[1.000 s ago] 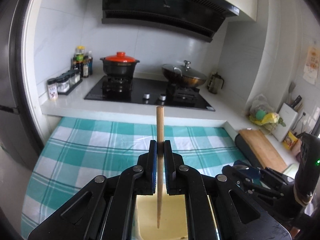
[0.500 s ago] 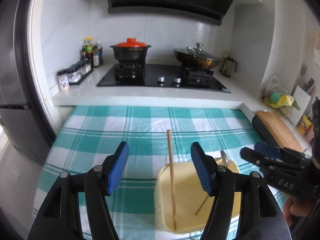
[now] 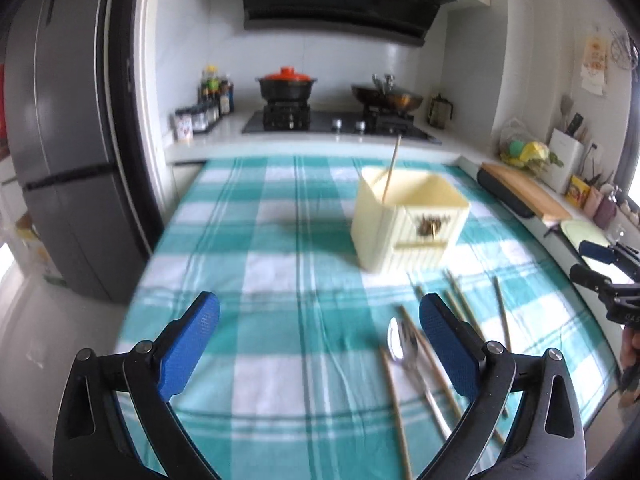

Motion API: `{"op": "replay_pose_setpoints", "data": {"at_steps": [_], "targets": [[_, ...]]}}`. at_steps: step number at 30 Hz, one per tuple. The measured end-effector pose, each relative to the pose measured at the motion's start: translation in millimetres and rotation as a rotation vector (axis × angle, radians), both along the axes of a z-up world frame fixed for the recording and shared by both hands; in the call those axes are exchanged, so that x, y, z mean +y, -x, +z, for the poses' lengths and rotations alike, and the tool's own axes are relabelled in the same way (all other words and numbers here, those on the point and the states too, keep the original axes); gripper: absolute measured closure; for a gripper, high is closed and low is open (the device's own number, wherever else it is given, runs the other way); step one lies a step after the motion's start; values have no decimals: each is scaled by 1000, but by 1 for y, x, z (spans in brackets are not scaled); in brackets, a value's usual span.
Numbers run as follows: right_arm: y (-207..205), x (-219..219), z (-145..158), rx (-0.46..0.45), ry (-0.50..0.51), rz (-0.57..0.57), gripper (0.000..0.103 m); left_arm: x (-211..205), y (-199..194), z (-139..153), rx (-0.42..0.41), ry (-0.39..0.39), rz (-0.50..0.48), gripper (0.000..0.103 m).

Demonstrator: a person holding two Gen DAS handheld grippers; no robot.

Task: Organize utensils
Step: 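Withdraw both open tools from the caddy back over the utensils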

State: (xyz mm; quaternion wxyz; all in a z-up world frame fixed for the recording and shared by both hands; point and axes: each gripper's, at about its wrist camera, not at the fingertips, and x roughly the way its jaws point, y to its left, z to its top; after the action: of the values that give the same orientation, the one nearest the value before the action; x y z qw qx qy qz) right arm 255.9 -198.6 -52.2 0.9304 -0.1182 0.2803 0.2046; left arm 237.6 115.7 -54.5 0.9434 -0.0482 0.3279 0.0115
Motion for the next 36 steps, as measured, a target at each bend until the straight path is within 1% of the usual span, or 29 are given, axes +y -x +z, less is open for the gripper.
{"op": "replay_pose_setpoints", "data": {"at_steps": [1, 3, 5, 7, 8, 10, 12, 14, 16, 24, 32, 36], "targets": [[13, -4, -11, 7, -11, -10, 39, -4, 8, -12, 37, 5, -13, 3], [34, -11, -33, 29, -35, -35, 39, -14, 25, -30, 70, 19, -17, 3], [51, -15, -52, 41, -43, -62, 39, -23, 41, -41, 61, 35, 10, 1], [66, -21, -68, 52, -36, -91, 39, -33, 50, -46, 65, 29, 15, 0], [71, -24, -74, 59, -32, -100, 39, -39, 51, -49, 72, 22, 8, 0], [79, -26, -81, 55, -12, -113, 39, -46, 53, -52, 84, 44, -23, 0], [87, -29, -84, 42, -6, -136, 39, -50, 54, -53, 81, 90, -45, 0], [89, -32, -86, 42, -19, -156, 39, -54, 55, -53, 75, 127, -54, 0], [90, -33, -88, 41, -35, -172, 39, -58, 56, -52, 66, 132, -41, 1], [99, -18, -90, 7, -31, -139, 39, -70, 66, -54, 48, 52, -13, 1], [99, -18, -91, 7, -46, -140, 39, -79, 71, -58, 46, 6, -17, 1], [98, -23, -92, 7, -51, -160, 39, -77, 71, -54, 31, 1, -8, 1]]}}
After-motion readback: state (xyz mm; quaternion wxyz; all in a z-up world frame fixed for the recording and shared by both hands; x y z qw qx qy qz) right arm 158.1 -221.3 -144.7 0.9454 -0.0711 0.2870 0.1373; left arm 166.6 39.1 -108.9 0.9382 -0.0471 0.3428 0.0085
